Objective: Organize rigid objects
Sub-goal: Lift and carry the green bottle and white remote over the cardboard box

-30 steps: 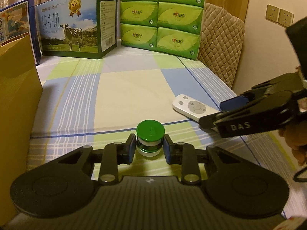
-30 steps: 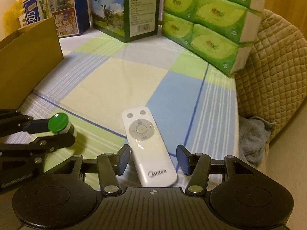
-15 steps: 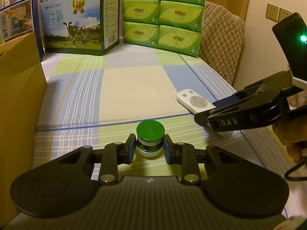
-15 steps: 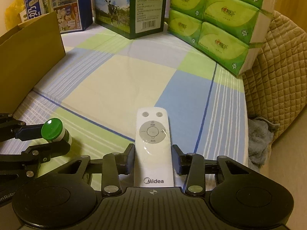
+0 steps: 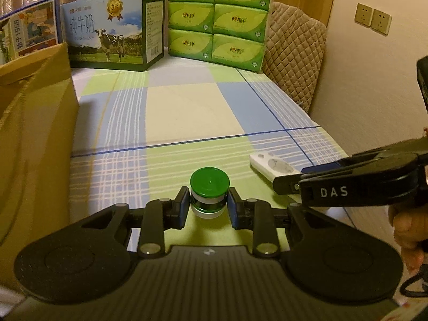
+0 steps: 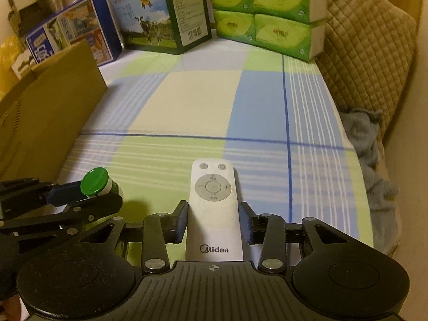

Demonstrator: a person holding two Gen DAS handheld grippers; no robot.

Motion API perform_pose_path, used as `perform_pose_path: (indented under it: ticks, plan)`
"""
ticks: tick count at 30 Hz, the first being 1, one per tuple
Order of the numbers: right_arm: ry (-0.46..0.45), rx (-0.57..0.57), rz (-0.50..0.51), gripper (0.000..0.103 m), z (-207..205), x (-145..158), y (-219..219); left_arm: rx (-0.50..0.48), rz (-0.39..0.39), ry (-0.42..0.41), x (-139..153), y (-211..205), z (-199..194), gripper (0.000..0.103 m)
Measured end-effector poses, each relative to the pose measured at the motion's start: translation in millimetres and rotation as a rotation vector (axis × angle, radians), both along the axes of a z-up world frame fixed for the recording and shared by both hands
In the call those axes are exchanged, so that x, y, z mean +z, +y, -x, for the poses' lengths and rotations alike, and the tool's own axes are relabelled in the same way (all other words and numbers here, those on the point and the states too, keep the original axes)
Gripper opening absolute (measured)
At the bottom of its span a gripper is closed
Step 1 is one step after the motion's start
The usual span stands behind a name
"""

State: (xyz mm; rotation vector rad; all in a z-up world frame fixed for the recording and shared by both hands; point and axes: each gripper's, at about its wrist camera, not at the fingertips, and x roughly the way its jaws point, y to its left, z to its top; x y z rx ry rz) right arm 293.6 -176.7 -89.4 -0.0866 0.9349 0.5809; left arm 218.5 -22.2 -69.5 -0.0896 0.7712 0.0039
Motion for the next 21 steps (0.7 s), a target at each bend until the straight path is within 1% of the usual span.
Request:
perform_pose_path:
  ticks: [7,10,14,18,21]
  plan:
    - [0.013,-0.045,-0.037,0.037,31.0,32.9,-4.7,-0.007,0.011,-0.02,28.7,-0.8,30.1,0.025]
    - [0.018,-0.035,0.012,0.037,43.8,38.6,-0.5,-0.012,0.003,-0.029,38.2,-0.7,43.6,0.025]
    - [0.045,0.042,0.086,0.037,59.7,23.2,8.6,-0.01,-0.006,-0.026,43.5,2.5,58.7,0.025]
    - [0.097,0.077,0.146,0.037,62.1,5.4,13.2,-0.012,-0.013,-0.021,44.0,4.2,68.8,0.025]
    - [0.107,0.095,0.153,0.037,60.7,1.0,14.3,-0.009,-0.009,-0.019,43.2,5.9,72.6,0.025]
